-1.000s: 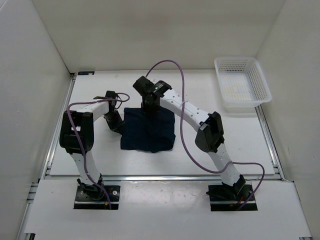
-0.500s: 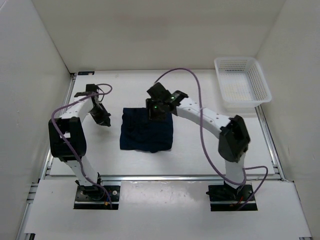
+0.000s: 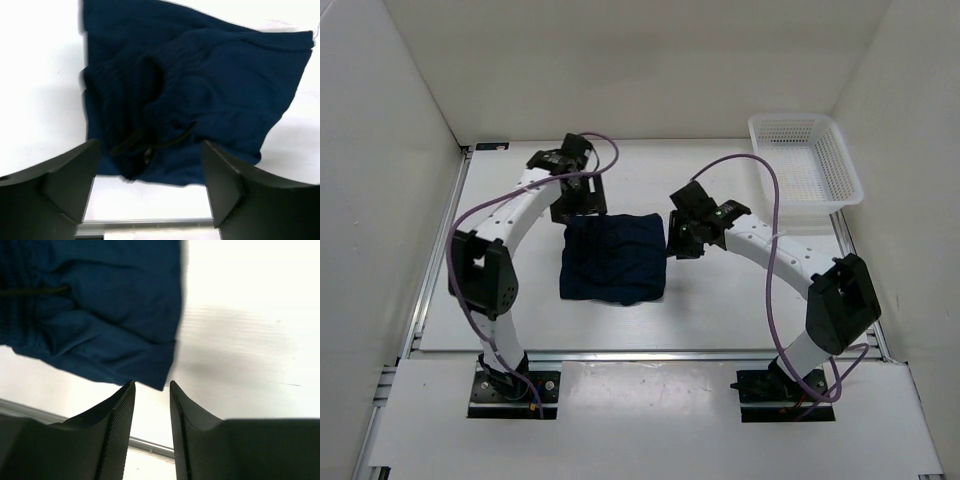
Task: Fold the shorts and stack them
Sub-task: Fold the shorts
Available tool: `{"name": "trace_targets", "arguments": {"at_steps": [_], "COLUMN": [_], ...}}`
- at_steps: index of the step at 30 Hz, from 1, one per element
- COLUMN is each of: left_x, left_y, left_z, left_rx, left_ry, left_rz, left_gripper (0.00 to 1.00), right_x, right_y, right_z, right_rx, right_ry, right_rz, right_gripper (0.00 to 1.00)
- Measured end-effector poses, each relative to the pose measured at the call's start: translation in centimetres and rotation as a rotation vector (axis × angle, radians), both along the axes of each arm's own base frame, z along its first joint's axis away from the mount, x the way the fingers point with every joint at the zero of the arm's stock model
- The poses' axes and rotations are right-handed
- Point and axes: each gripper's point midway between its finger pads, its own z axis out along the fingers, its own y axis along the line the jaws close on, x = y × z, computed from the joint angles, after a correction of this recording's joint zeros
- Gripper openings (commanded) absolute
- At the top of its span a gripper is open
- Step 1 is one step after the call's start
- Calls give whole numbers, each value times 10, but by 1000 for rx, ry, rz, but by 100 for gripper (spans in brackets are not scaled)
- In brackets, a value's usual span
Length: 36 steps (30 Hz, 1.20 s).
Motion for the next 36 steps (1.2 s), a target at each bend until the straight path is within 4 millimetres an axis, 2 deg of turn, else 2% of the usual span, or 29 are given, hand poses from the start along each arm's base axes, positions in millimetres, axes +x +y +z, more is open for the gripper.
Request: {"name": "trace_targets", "arguments": {"at_steps": [3,6,8,9,10,11,12,17,20,22,23,24,25,26,27,30,33,36], "left_x": [10,8,6,4,3,2,1,2,2,-1,-3,-4,-6,-8,-9,-11,-16,-19], "left_y": [-19,-15,-10,-8,-7,-6,-5,-2,3,15,23,29,38,44,52,60,59,61], "left_z": [-19,-57,-82,-91,-97,-101,-102,-87,-68,-52,-44,-38,-34,-32,-32,-45,-57,-53], "left_rx": [48,113,148,160,165,168,170,156,118,79,60,43,31,22,19,13,13,24], "left_ry": [27,121,183,208,225,238,243,219,189,162,151,141,131,131,136,172,211,217], "left_rz": [-19,-8,2,4,5,6,-1,-5,3,20,34,46,57,65,75,83,74,71], "left_gripper": [96,93,78,65,30,16,10,10,10,10,11,18,30,47,78,100,100,100], "right_x": [6,9,9,8,8,8,7,4,3,3,4,4,4,4,4,3,2,-2], "right_y": [-8,-14,-18,-20,-23,-25,-28,-41,-44,-45,-45,-45,-45,-45,-46,-45,-43,-40], "right_z": [7,19,25,26,27,26,24,15,15,17,18,18,18,18,18,17,17,18], "right_rx": [7,26,36,37,38,36,31,8,1,3,2,1,-1,-1,-4,-9,-12,-16], "right_ry": [-18,-49,-64,-67,-69,-69,-64,-41,-48,-54,-56,-57,-58,-59,-61,-63,-64,-65], "right_rz": [-26,-40,-48,-51,-56,-60,-66,-85,-86,-84,-83,-82,-80,-77,-73,-59,-47,-28], "right_gripper": [41,41,41,41,41,41,41,41,41,41,41,41,41,41,42,47,53,59]}}
